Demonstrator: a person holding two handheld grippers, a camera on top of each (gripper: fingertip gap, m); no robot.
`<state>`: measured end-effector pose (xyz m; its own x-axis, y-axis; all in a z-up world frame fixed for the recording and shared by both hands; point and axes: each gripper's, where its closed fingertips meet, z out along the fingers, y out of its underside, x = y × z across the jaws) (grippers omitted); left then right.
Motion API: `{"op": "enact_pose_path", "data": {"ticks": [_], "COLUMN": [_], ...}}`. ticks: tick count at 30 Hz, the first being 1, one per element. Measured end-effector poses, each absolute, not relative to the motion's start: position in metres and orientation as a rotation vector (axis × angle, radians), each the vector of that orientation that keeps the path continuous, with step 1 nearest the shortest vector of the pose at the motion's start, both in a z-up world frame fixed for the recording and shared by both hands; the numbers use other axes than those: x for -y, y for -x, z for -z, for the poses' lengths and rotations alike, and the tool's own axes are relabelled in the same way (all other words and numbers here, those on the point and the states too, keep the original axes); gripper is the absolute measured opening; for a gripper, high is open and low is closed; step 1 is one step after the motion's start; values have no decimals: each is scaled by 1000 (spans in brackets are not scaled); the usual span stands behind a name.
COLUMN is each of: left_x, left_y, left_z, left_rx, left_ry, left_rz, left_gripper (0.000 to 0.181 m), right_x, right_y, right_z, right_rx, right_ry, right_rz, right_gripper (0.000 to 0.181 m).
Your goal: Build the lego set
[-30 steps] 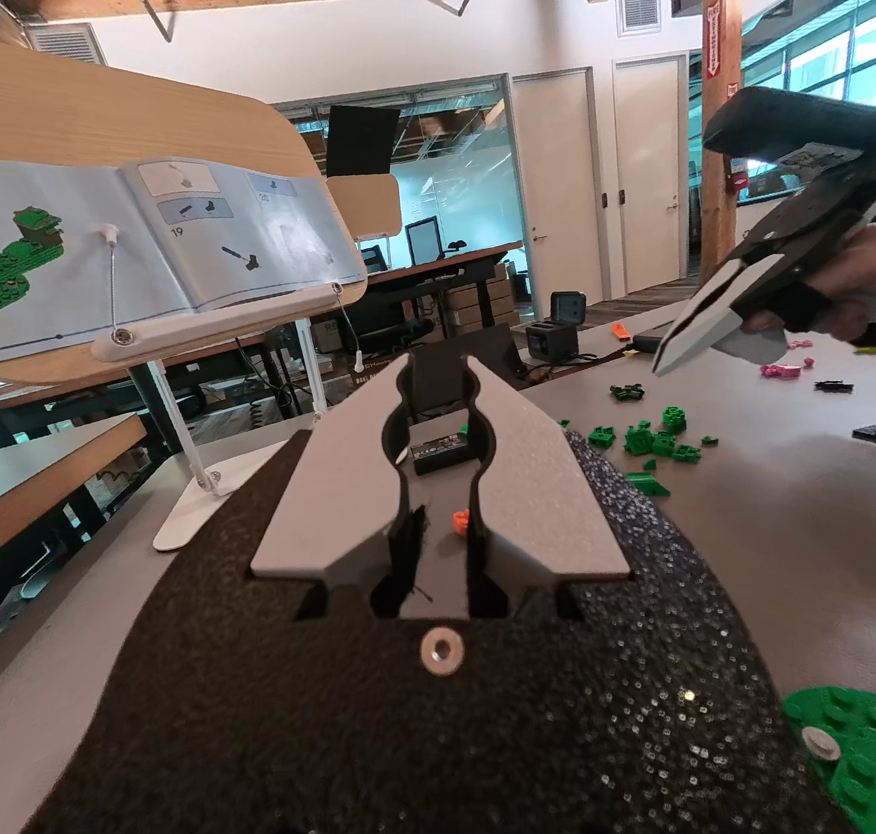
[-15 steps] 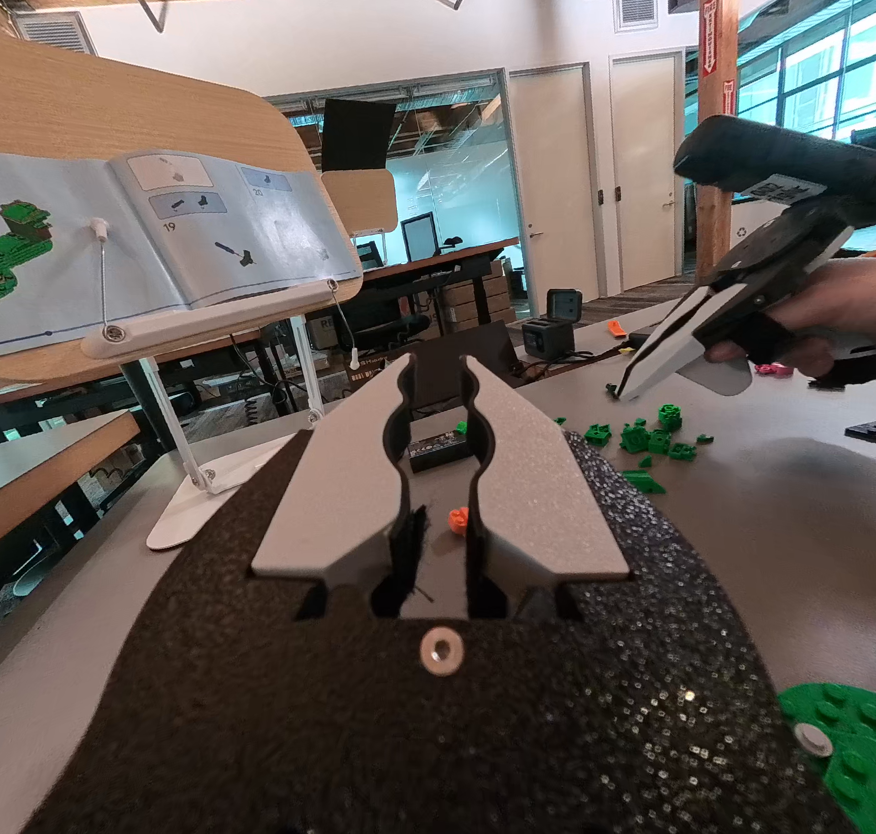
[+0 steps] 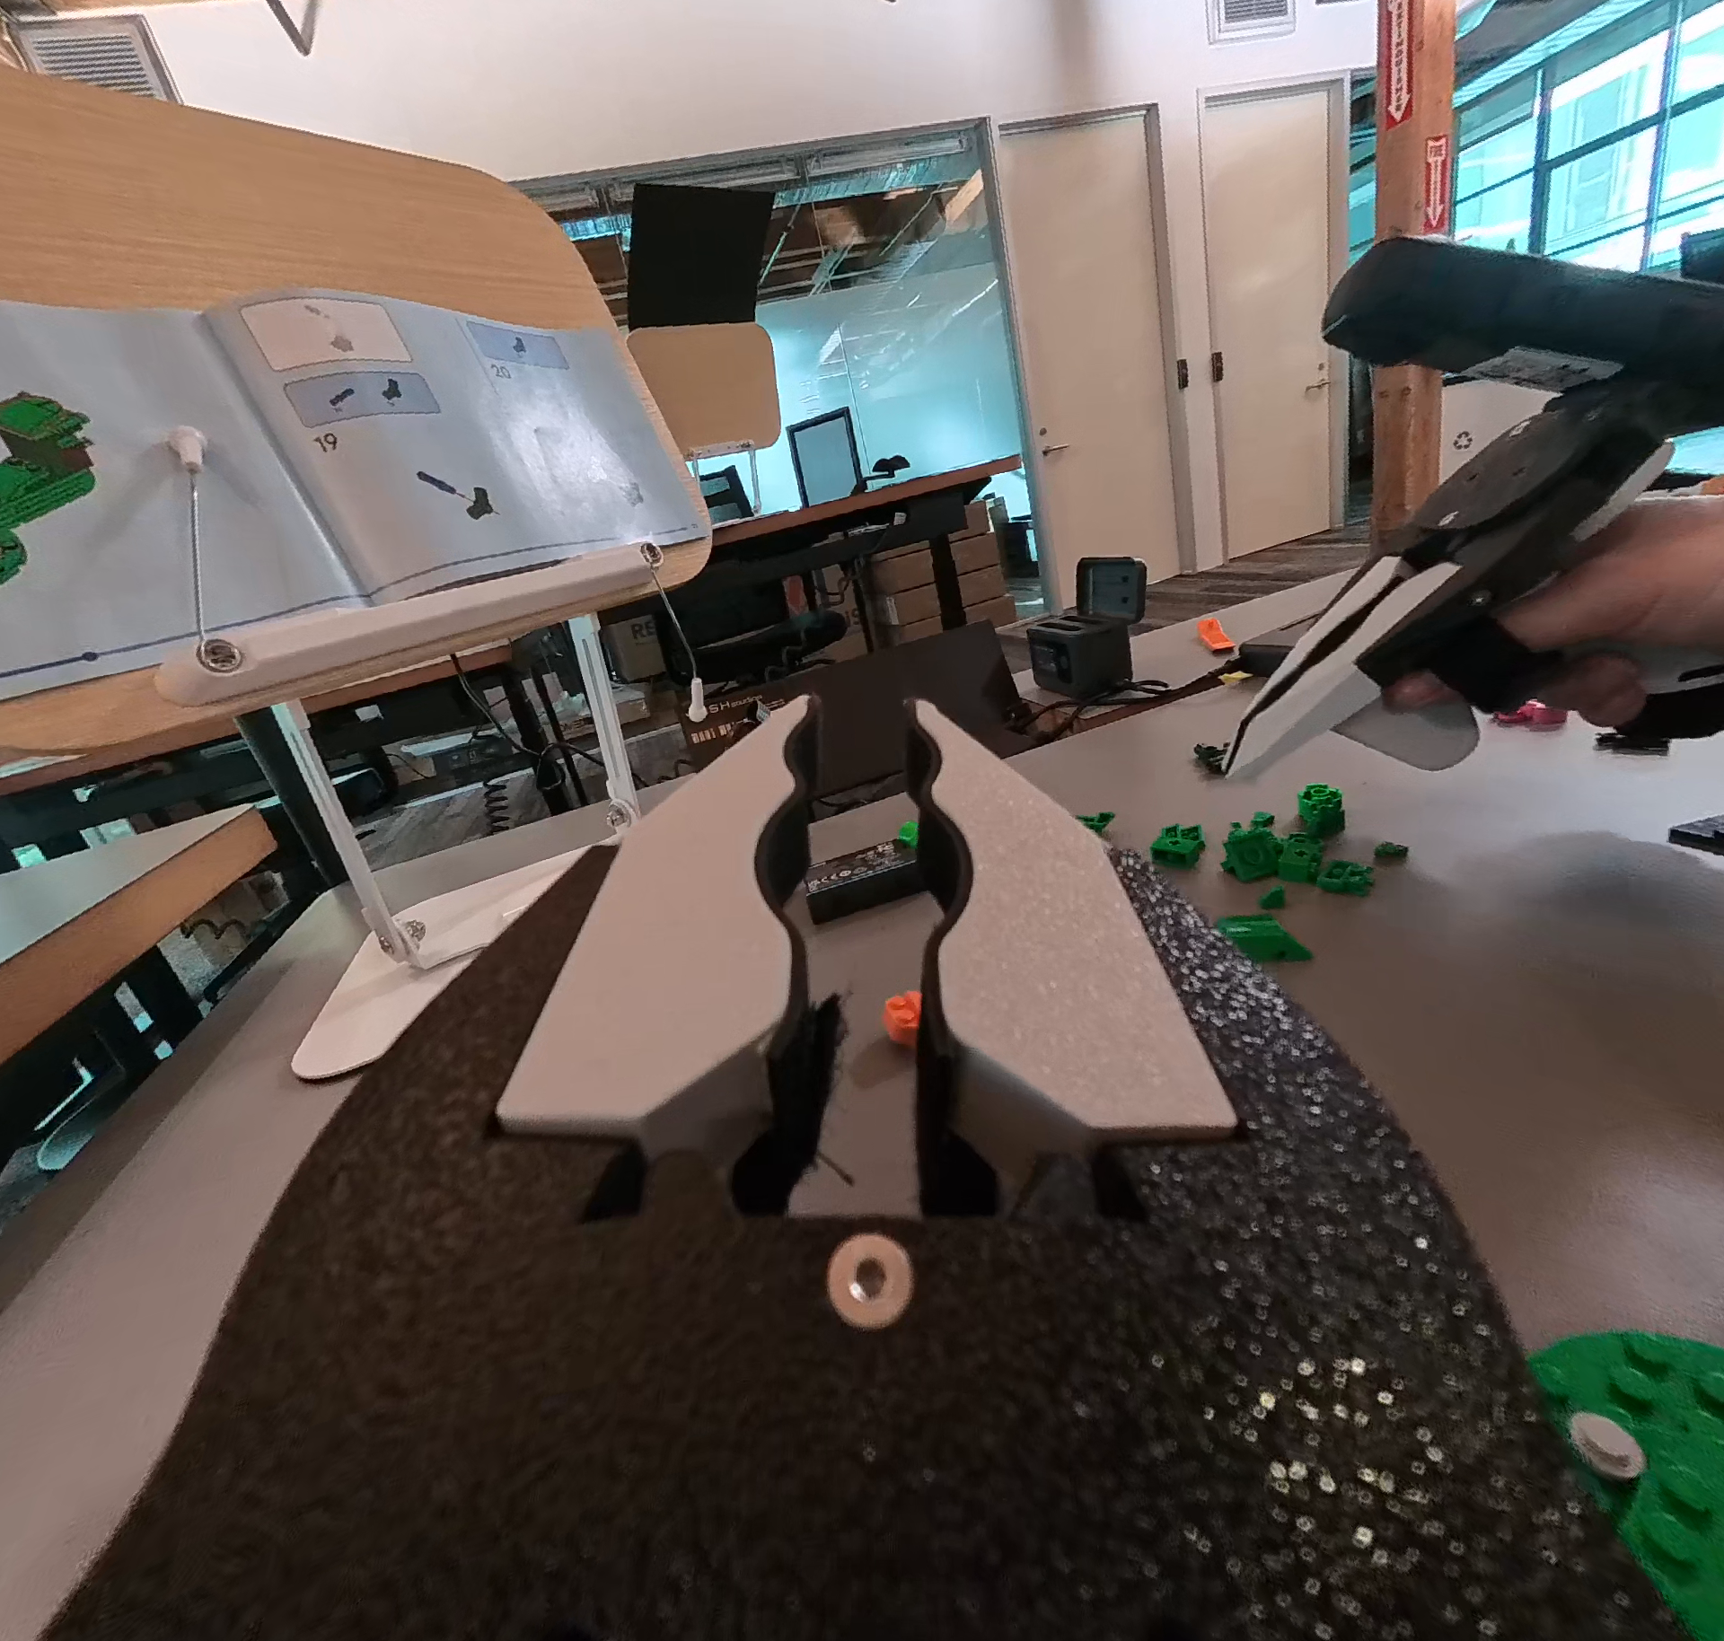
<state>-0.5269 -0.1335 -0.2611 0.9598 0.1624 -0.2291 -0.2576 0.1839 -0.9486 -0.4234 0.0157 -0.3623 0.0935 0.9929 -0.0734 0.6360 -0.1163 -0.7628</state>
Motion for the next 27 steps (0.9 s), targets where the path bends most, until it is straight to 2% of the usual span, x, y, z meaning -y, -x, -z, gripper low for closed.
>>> {"op": "enact_pose_path", "data": {"ticks": [9,21,27], "left_x": [134,131,131], "left_y": [527,524,522], "left_z": [261,263,262], "left_rx": [-78,-90,-102], "left_ry": [1351,1366,1365], "left_rz": [-288,-281,-290], "left_gripper": [14,14,14], "right_x": [-24,-15,-17], "right_y": [419,437,440], "right_z": [382,385,385], "right_rx": [1614,1619,1620], "right_ry": [1889,1862,1871], "right_rz": [-749,-827,-835], "right_gripper": [1,21,22]}}
